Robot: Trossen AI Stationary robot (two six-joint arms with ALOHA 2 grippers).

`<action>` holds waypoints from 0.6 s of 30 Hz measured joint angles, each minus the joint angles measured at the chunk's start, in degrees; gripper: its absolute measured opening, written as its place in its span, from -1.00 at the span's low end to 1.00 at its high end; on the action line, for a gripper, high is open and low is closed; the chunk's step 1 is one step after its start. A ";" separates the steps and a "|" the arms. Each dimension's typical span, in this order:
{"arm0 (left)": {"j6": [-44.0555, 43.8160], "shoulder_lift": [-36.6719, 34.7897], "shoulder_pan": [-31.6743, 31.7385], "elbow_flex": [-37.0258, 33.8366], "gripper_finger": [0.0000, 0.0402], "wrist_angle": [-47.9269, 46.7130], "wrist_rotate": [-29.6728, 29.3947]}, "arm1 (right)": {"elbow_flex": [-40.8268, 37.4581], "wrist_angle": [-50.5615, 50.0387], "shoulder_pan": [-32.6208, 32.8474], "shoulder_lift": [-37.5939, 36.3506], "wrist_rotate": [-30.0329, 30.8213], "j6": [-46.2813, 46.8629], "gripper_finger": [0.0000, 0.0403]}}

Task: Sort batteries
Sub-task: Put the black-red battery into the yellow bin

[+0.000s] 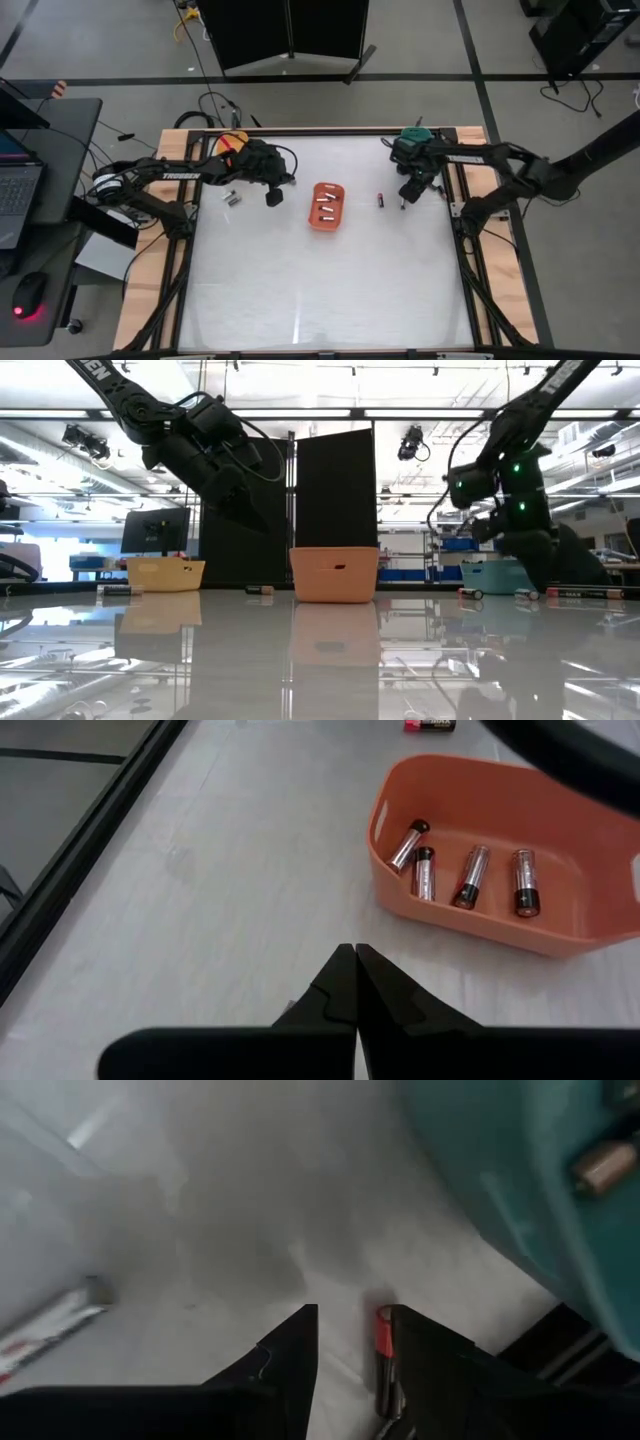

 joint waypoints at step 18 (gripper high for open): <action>-0.81 -0.01 0.00 0.00 -0.98 0.02 0.00 | 2.91 -9.46 -0.71 1.62 1.71 11.81 -0.30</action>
